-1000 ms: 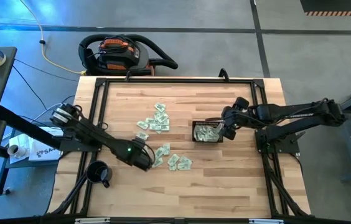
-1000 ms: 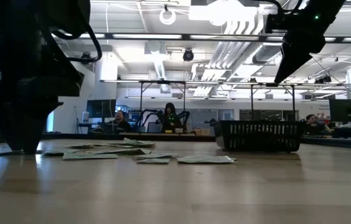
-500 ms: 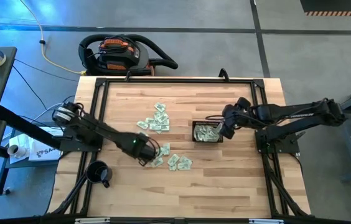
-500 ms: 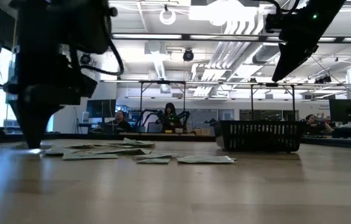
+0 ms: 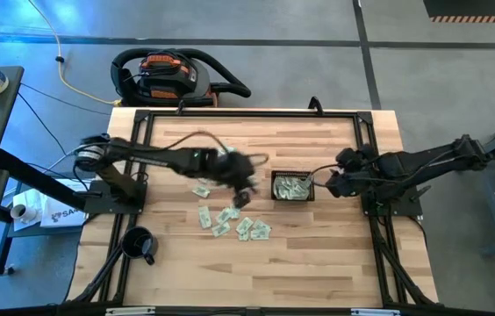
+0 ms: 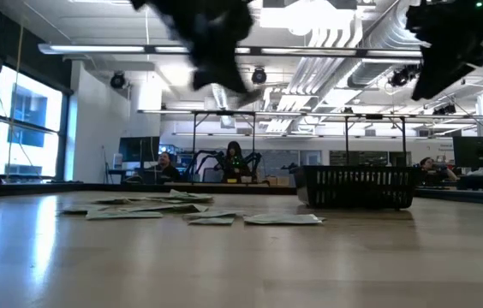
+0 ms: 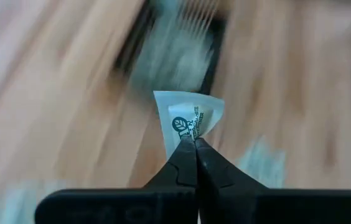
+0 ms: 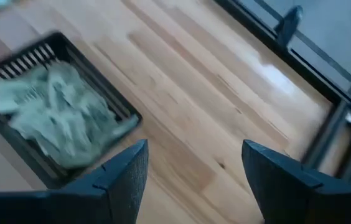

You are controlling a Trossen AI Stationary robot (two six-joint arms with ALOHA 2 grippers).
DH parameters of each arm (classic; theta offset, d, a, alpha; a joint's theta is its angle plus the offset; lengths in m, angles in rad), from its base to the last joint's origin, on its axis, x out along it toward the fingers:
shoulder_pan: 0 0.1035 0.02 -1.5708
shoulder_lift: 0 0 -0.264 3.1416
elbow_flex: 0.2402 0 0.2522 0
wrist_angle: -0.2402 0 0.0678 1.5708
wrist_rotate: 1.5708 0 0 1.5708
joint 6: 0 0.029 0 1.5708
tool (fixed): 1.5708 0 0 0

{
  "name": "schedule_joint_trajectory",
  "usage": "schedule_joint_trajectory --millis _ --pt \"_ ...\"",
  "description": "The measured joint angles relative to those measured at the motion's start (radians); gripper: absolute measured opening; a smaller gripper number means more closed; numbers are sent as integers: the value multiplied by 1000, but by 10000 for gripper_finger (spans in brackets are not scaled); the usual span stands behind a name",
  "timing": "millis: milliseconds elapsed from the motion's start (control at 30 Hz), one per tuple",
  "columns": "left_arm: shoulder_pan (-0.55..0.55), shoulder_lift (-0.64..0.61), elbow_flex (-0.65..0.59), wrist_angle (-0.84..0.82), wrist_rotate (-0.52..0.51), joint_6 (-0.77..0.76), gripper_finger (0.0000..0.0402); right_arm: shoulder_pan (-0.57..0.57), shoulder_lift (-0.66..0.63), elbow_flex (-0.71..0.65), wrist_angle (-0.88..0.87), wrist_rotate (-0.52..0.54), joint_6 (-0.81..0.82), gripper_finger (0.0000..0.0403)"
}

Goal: Pick and place Stevia / Truvia into bins
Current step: Put the green stevia packet into the black bin

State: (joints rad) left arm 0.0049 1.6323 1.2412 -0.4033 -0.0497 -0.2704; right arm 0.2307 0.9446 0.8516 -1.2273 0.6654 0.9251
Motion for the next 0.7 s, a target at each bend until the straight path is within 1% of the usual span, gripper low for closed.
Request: schedule_joint_trajectory --millis 67,167,333,400,467,600,633,700 --pt "41 44 31 129 64 69 22 21 -9 0 -54 -2 32 249" --pt "84 149 110 204 140 110 22 45 -24 0 -102 8 61 249" --pt "101 368 320 134 221 109 33 58 -36 0 -98 6 70 249" --pt "96 440 411 75 224 109 48 58 -37 0 -98 7 70 249" --pt "90 486 493 -13 189 110 73 58 -37 0 -97 10 66 249" --pt "94 500 620 -197 121 130 142 58 -37 0 -99 27 62 249" --pt "95 499 649 -257 105 138 160 58 -37 0 -99 30 60 249" --pt "102 490 713 -433 67 150 194 58 -37 0 -99 36 48 249"
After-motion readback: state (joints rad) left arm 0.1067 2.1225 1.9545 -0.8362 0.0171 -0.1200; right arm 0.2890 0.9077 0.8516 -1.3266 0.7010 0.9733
